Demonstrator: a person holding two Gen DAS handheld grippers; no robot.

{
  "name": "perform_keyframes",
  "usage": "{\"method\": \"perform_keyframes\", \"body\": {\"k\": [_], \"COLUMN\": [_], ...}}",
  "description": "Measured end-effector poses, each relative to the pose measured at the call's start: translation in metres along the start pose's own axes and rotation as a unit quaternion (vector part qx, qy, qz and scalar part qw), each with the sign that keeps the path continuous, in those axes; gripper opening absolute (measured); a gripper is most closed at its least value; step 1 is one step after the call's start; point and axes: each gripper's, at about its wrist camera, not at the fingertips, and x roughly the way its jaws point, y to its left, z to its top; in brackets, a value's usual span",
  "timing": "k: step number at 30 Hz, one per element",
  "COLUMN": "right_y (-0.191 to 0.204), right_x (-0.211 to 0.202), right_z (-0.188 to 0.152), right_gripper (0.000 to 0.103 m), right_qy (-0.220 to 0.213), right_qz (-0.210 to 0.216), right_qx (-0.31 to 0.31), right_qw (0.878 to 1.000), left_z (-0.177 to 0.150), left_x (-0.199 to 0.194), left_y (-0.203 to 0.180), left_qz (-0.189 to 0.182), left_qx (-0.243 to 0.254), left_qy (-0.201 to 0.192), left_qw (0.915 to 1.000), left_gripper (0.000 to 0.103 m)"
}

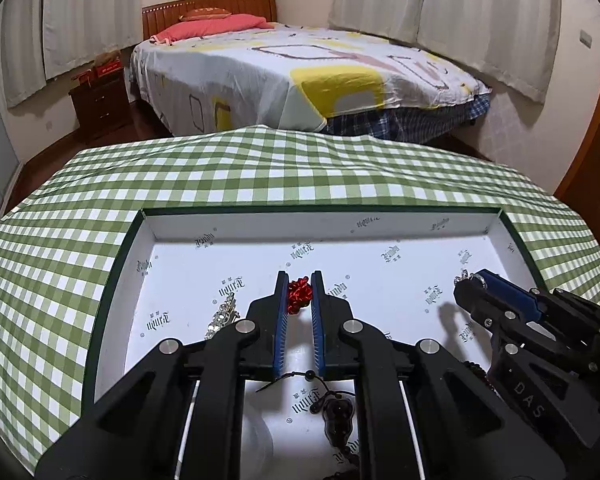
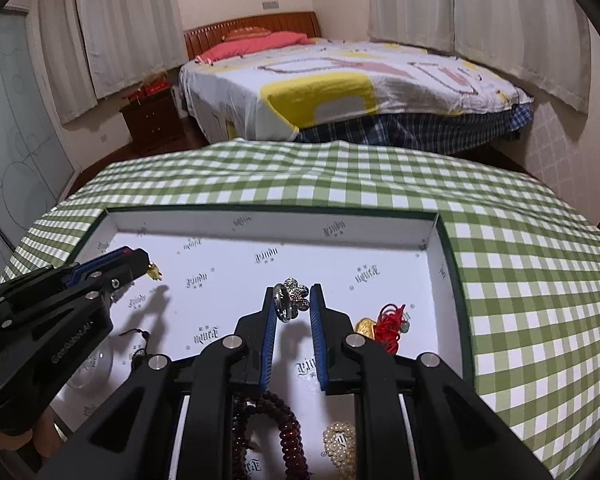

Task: Organize jewelry
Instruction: 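Open the left tool to release the charm while the right tool releases the ring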

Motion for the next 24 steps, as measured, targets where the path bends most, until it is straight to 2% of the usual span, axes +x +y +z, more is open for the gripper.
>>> {"method": "perform_keyframes", "body": {"k": [11,20,23,24], "right_y": [-0.0011,-0.0012,-0.0021,-0.0022], "right_x": [0.0056,0.0083,0.0089,0.009], "right_z": [0.0003,0.0016,0.0023,0.0022], "right_gripper": [0.017,0.017,0.018,0.018], "right_qy": [0.017,0.024,0.025,0.025], "right_qz": [-0.006,-0.005,-0.003,-0.004], "right_qx": [-0.001,-0.002,0.001,0.001], "right_qw": [1.0,1.0,1.0,1.0], "left_z": [0.0003,0.0,-0.0004,-0.0003], "left_x": [0.0102,0.011,0.0079,0.0063], "left_y": [-0.0027,-0.0031,-0.0025,-0.0027], "left_qz": [0.012,0.007,0.006,0.006], "left_qx": [0.004,0.003,0.0,0.0], "left_qy": [0.021,0.024,0.018,0.014], "left_qw": [0.9997,0.9997,0.9998,0.9999], "left_gripper": [0.012,0.014,0.033,0.033]}}
